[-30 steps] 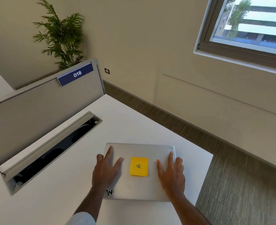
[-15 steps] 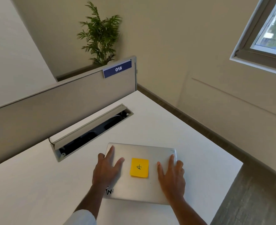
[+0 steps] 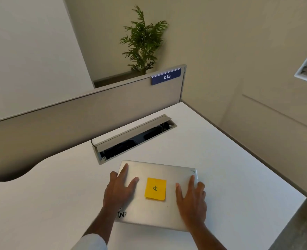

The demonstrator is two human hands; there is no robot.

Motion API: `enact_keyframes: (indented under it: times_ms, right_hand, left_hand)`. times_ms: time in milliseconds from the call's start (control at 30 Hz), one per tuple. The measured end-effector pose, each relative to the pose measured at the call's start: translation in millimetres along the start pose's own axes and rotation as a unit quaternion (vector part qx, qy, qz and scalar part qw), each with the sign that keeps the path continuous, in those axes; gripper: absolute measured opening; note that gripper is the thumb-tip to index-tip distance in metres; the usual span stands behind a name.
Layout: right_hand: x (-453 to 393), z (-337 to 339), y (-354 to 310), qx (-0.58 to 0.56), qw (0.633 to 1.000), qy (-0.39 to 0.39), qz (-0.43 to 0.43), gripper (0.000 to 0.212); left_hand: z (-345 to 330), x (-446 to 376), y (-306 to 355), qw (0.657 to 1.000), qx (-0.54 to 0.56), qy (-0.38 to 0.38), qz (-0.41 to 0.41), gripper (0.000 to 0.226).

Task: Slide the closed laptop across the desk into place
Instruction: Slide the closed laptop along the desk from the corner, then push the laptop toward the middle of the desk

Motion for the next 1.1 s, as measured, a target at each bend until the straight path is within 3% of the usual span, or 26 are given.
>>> enact_keyframes:
  times_ms: [500, 800, 1100]
  right_hand:
    - [61.8, -50.9, -43.6, 0.02, 0.998, -0.051, 0.026, 0.076]
    - [79.8, -70.7, -62.8, 0.041, 0.996, -0.063, 0.049, 0.075]
    - [81.2, -79.1, -66.5, 0.06, 0.994, -0.051, 0.071, 0.072]
  left_hand:
    - [-2.4, 3.5, -103.0, 0.996, -0.036, -0.066, 0.042, 0.078]
    - [16.4, 7.3, -123.6, 0.988, -0.151, -0.026, -0.014, 0.075]
    - [12.3, 7.5, -128.1, 0.979, -0.193, 0.008, -0.058, 0.074]
Point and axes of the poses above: each hand's wrist, its own x-axis away from the middle knuckle, its own z-axis out of the back of the hand, y = z × x, the point moved 10 cm from there along -x, towards the middle knuckle, and after that the axes turned 11 degrees about y, right-handed, at the moved point
